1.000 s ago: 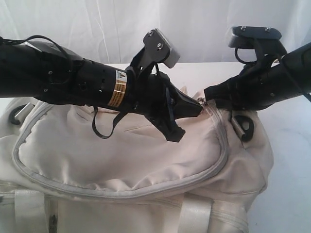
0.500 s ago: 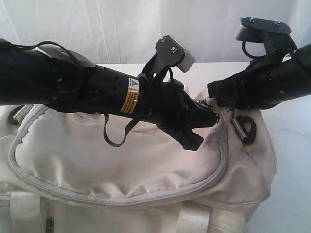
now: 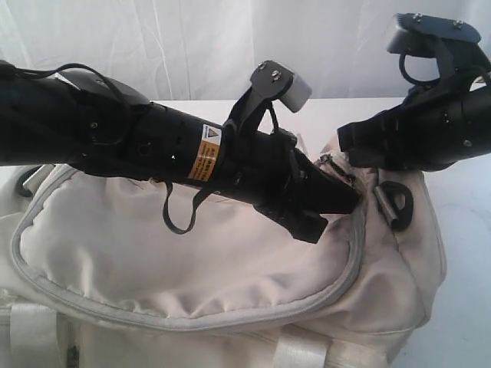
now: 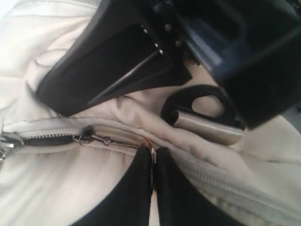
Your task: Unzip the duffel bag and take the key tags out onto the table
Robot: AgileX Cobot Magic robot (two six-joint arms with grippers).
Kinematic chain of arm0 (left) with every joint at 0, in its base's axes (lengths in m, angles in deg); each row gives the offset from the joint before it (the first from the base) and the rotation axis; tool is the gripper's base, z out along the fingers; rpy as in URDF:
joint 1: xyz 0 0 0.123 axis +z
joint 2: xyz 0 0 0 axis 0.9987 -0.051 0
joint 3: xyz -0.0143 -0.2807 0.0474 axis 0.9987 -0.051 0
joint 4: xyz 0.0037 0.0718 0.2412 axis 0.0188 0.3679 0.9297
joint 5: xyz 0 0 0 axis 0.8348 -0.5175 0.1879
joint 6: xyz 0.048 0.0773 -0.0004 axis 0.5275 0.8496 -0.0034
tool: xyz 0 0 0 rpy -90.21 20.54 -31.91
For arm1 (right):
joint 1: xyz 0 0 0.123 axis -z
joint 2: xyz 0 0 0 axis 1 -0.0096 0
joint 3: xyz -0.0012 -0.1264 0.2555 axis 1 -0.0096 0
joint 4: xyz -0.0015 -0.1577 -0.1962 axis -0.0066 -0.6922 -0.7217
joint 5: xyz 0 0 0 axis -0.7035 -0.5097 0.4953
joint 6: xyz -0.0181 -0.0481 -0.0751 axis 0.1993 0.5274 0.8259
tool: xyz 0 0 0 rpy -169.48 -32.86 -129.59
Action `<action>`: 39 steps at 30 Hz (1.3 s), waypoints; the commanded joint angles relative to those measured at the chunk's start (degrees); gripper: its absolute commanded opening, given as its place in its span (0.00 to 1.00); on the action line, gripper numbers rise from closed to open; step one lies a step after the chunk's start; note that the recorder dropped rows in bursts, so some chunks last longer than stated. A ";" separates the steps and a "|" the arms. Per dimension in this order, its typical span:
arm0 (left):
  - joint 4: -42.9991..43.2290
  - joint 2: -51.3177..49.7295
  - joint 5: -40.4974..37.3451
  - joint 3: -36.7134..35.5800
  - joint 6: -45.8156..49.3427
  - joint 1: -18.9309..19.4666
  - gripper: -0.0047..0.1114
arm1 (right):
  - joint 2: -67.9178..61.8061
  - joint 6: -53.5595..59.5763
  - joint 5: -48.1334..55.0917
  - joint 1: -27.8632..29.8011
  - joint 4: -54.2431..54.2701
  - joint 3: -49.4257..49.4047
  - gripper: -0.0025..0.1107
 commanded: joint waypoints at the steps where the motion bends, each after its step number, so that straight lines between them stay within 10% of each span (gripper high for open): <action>1: 1.56 0.65 10.25 -0.41 -1.58 -1.35 0.04 | -1.45 0.22 -14.22 0.68 0.76 1.70 0.02; 14: 1.56 0.65 4.46 -0.41 -1.98 -1.07 0.04 | -5.25 0.22 -21.50 2.43 -3.87 1.70 0.02; 39: 1.56 8.33 18.69 -3.06 -14.19 -1.07 0.04 | -8.70 0.22 -22.37 3.61 -3.96 1.70 0.02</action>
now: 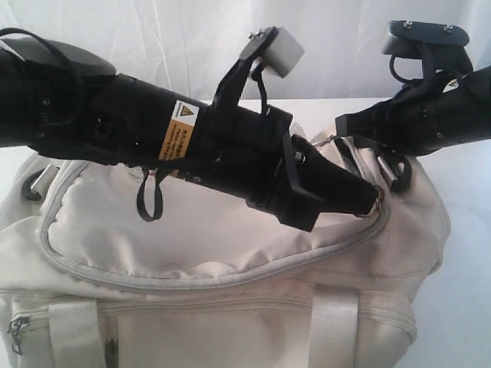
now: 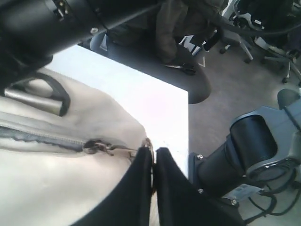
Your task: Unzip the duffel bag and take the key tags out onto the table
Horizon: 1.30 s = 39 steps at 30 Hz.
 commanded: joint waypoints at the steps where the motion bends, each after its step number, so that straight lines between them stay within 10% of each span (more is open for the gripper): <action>1: -0.31 1.98 10.50 -3.19 -3.08 -0.87 0.04 | 0.19 0.22 -9.11 1.13 -1.00 1.27 0.02; 24: -13.00 7.16 5.92 -9.80 3.02 -7.60 0.04 | 0.19 0.22 -9.11 1.13 -1.00 1.27 0.02; 39: -21.29 7.16 -11.75 -5.14 10.92 -8.86 0.04 | 0.19 -1.43 -9.10 1.13 -1.00 1.27 0.02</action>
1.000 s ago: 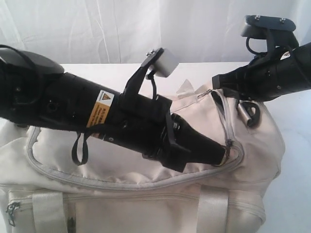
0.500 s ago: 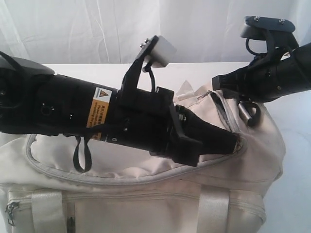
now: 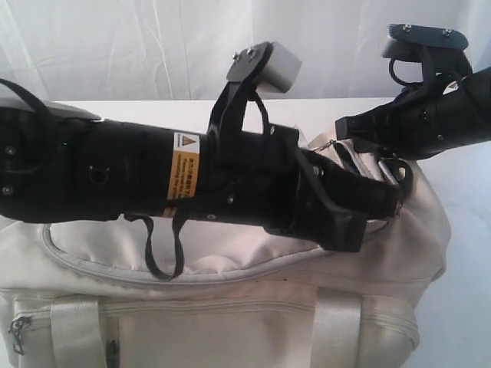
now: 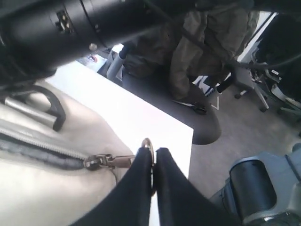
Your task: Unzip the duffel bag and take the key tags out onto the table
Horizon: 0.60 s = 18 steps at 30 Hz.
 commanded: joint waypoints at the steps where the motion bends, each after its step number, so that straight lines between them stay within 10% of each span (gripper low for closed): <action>1: -0.76 1.63 3.34 3.70 0.07 -1.26 0.04 | 0.19 -0.09 -11.28 1.13 -1.09 1.09 0.02; 18: 7.24 0.04 8.09 5.95 -9.58 -8.34 0.04 | 0.19 -1.37 -11.28 1.13 -1.09 1.09 0.02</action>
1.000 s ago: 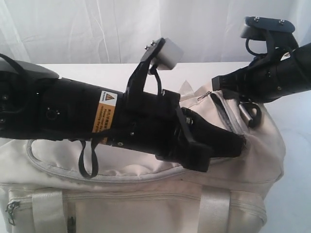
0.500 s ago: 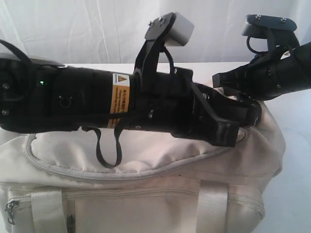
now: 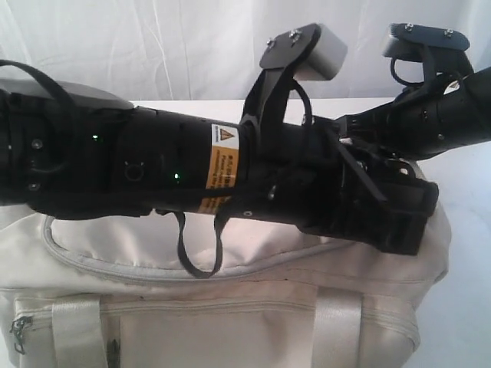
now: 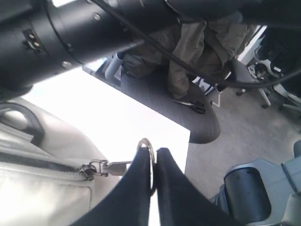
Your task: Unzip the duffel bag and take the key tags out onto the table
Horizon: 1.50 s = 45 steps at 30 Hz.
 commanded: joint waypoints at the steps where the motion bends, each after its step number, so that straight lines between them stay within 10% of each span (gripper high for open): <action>1: 4.53 1.56 12.12 1.25 -4.52 -3.88 0.04 | 0.08 -0.23 -12.13 1.13 -1.09 1.09 0.02; 22: 15.84 1.56 14.80 1.25 -11.62 -4.93 0.04 | 0.08 -0.24 -10.73 1.13 -0.99 1.09 0.06; 28: 15.84 1.56 8.35 1.25 -11.06 -4.81 0.04 | 4.52 0.77 -4.03 1.13 -0.99 1.09 0.62; 37: 15.84 1.56 8.33 1.25 -9.61 -4.81 0.04 | 16.65 -3.72 28.48 1.13 -0.99 0.96 0.53; 45: 15.84 1.56 13.98 1.25 -7.23 -4.81 0.04 | 16.65 -4.32 35.84 1.01 6.33 0.47 0.49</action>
